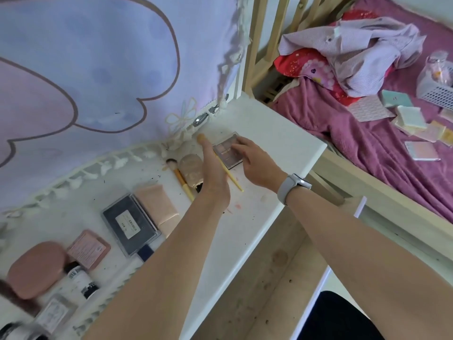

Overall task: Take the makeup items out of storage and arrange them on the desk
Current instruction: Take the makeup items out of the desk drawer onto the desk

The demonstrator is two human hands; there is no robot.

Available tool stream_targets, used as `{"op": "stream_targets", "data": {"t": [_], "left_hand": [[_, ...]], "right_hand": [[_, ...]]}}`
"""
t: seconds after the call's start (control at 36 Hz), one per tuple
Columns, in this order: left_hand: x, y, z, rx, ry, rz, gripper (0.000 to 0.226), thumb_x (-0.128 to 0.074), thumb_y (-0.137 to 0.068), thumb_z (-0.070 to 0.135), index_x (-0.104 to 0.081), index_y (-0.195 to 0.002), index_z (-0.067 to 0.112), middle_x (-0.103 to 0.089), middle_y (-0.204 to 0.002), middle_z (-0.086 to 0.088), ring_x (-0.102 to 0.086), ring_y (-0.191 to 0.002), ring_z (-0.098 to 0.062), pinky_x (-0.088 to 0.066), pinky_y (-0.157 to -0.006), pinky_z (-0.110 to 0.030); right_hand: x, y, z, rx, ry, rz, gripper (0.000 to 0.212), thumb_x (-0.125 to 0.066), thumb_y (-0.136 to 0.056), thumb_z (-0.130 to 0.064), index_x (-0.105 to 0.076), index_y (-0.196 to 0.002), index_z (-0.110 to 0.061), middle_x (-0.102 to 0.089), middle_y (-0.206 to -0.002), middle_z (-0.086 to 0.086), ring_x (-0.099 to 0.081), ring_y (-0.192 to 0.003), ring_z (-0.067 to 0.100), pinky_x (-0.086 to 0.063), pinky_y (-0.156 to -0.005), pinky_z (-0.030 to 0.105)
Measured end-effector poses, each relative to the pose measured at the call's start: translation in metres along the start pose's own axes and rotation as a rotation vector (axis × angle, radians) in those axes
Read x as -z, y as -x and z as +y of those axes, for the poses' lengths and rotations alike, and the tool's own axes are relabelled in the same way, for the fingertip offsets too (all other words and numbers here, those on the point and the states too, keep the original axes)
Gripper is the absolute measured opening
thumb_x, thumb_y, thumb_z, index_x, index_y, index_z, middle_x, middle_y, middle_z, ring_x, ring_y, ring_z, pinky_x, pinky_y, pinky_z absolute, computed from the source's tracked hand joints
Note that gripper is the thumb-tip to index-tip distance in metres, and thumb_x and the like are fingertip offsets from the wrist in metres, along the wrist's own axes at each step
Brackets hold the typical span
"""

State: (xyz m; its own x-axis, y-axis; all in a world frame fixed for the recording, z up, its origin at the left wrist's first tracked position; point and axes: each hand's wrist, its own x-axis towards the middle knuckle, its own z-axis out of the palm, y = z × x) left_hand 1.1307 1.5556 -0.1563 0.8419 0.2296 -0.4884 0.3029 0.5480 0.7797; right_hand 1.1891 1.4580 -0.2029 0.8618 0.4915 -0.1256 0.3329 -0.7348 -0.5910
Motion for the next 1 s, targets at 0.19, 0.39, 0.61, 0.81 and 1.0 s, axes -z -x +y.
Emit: {"op": "stream_targets", "data": {"t": [0.19,0.39,0.61,0.81,1.0], "left_hand": [[-0.004,0.028,-0.011,-0.041,-0.187,-0.005,0.048,-0.020,-0.098,0.053,-0.050,-0.130,0.034,-0.056,-0.124,0.021,-0.048,-0.107,0.016,-0.030,-0.085,-0.017],[0.004,0.093,-0.047,-0.213,-0.532,0.079,0.025,-0.041,-0.096,0.022,-0.052,-0.117,0.027,-0.050,-0.127,0.008,-0.047,-0.113,-0.001,-0.039,-0.091,-0.010],[0.042,0.183,-0.122,-0.290,-0.984,-0.146,0.025,-0.047,-0.094,0.015,-0.055,-0.117,0.021,-0.051,-0.115,0.010,-0.050,-0.107,-0.004,-0.042,-0.090,-0.020],[0.071,0.217,-0.198,-0.068,-1.332,-0.366,0.036,-0.051,-0.091,0.037,-0.047,-0.121,0.020,-0.046,-0.116,0.008,-0.050,-0.098,-0.013,-0.038,-0.074,-0.022],[0.089,0.223,-0.216,-0.271,-1.547,-0.385,0.044,-0.053,-0.088,0.015,-0.047,-0.131,0.018,-0.057,-0.108,-0.002,-0.054,-0.085,-0.019,-0.035,-0.064,-0.025]], "right_hand": [[0.001,0.019,0.001,-0.033,-0.084,0.050,0.050,-0.030,-0.093,0.002,-0.038,-0.141,-0.012,-0.021,-0.155,0.001,-0.016,-0.143,0.016,-0.011,-0.111,0.018],[0.001,0.092,0.002,-0.130,-0.255,0.274,0.040,-0.038,-0.093,0.002,-0.052,-0.129,-0.008,-0.043,-0.142,0.004,-0.038,-0.132,0.017,-0.029,-0.109,0.023],[-0.026,0.226,0.022,-0.199,-0.121,0.462,0.032,-0.045,-0.087,0.005,-0.061,-0.114,-0.001,-0.057,-0.118,0.012,-0.049,-0.110,0.026,-0.037,-0.095,0.026],[-0.065,0.288,0.035,-0.723,-0.415,0.404,0.057,-0.047,-0.096,-0.025,-0.023,-0.145,-0.008,-0.030,-0.143,0.001,-0.041,-0.120,0.013,-0.037,-0.100,0.026],[-0.082,0.282,0.042,-0.785,-0.634,0.352,0.014,-0.047,-0.093,-0.017,-0.039,-0.081,-0.016,-0.036,-0.059,-0.004,-0.034,-0.038,0.002,-0.031,-0.039,0.014]]}}
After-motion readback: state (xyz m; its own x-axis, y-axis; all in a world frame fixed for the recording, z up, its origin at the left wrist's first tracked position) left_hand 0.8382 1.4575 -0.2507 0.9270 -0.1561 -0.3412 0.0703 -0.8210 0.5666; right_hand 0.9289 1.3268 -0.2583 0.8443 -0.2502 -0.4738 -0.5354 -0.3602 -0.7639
